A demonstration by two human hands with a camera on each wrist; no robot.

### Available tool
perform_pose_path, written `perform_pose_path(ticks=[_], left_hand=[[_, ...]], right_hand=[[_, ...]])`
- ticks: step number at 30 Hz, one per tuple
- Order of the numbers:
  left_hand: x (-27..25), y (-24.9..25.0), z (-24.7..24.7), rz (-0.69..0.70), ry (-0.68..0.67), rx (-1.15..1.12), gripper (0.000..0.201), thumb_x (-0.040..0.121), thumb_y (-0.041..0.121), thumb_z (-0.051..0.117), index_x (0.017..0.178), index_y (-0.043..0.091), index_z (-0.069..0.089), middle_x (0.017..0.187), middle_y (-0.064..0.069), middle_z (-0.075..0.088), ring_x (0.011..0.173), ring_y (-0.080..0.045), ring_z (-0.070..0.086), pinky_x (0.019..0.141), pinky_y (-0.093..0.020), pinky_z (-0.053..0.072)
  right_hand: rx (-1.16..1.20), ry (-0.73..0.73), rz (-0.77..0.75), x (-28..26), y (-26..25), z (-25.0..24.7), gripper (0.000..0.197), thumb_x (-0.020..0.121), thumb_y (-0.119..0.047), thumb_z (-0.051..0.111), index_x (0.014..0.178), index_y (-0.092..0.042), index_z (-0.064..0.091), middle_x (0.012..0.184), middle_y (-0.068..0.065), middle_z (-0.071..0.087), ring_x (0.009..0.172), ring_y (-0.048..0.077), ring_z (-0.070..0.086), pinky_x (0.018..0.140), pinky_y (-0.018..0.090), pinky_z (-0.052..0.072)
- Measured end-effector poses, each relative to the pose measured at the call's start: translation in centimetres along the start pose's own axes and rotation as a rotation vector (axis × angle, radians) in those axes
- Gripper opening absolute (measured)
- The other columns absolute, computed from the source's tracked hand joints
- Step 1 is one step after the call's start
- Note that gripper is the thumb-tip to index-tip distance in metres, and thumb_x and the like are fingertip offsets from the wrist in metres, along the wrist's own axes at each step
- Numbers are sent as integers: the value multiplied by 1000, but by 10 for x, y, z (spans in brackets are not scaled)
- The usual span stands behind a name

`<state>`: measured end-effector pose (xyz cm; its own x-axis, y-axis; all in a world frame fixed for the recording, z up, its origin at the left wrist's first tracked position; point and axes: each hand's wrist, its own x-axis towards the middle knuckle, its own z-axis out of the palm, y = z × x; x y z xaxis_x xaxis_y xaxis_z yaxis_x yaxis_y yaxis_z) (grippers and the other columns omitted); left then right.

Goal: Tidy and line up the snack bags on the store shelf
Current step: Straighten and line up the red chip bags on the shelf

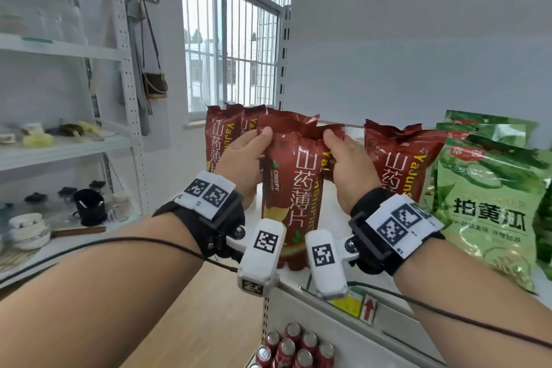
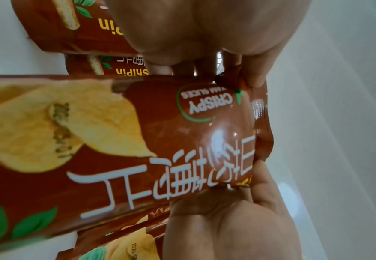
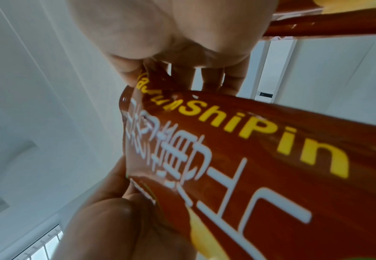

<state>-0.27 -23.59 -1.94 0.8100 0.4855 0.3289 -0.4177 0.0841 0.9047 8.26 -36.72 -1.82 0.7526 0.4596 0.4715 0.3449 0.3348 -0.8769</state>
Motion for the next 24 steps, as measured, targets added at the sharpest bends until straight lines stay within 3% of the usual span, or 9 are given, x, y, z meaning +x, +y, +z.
perform_pose_path(ticks=[2, 4, 6, 8, 12, 15, 18, 21, 24], left_hand=[[-4, 1, -1, 8, 46, -22, 21, 96, 28, 52, 94, 14, 67, 97, -16, 73, 95, -34, 69, 87, -50, 54], [-6, 2, -4, 16, 92, -39, 23, 95, 29, 53, 95, 11, 67, 98, -19, 72, 94, -37, 68, 89, -56, 52], [-9, 0, -8, 20, 111, -42, 25, 95, 33, 53, 94, 12, 67, 98, -18, 72, 94, -37, 69, 88, -59, 51], [-13, -3, -12, 19, 105, -37, 28, 95, 38, 51, 94, 15, 67, 100, -16, 73, 96, -36, 68, 90, -61, 49], [-26, -14, -23, -16, -48, 59, 43, 83, 45, 59, 118, 20, 61, 108, -4, 72, 100, -24, 68, 88, -47, 53], [-33, -21, -34, -59, -159, 47, 42, 72, 22, 72, 112, 15, 62, 94, -1, 75, 81, -17, 72, 66, -29, 57], [-34, -18, -42, -10, -99, 4, 35, 69, 23, 69, 102, 14, 65, 84, -2, 75, 70, -15, 71, 56, -23, 54], [-30, -8, -52, 39, -44, -24, 16, 83, 19, 65, 98, 17, 65, 81, 1, 75, 66, -13, 71, 51, -21, 53], [-30, 0, -62, 35, -52, 2, 13, 88, 25, 61, 99, 20, 63, 80, 5, 75, 64, -9, 70, 49, -19, 51]], right_hand=[[15, -70, -1, -4, 4, 1, 20, 95, -34, 48, 89, -22, 63, 73, -9, 73, 68, 3, 69, 56, 14, 51], [22, -177, 4, -9, 9, 1, 10, 89, -30, 59, 96, -23, 62, 80, -13, 73, 74, 1, 68, 59, 13, 51], [14, -246, 26, -14, 16, 2, 23, 79, -23, 68, 101, -24, 60, 85, -12, 72, 79, 3, 68, 63, 16, 52], [-9, -250, 27, -17, 18, 4, 17, 84, -18, 65, 99, -24, 61, 83, -12, 72, 79, 4, 68, 66, 18, 52], [26, -154, 4, -17, 19, 11, 9, 91, -17, 57, 98, -20, 62, 82, -9, 72, 74, 5, 69, 63, 18, 53], [86, -117, 28, -16, 17, 20, 8, 92, -20, 57, 100, -20, 60, 81, -8, 73, 72, 6, 69, 59, 18, 53], [105, -158, 52, -19, 18, 29, 20, 85, -27, 63, 102, -22, 53, 79, -8, 72, 68, 4, 69, 53, 18, 51], [130, -256, 132, -23, 23, 38, 47, 65, -25, 73, 106, -21, 49, 88, -3, 71, 73, 8, 70, 56, 21, 53], [105, -288, 162, -24, 26, 50, 39, 71, -15, 73, 105, -17, 54, 87, -1, 73, 78, 14, 71, 62, 26, 56]])
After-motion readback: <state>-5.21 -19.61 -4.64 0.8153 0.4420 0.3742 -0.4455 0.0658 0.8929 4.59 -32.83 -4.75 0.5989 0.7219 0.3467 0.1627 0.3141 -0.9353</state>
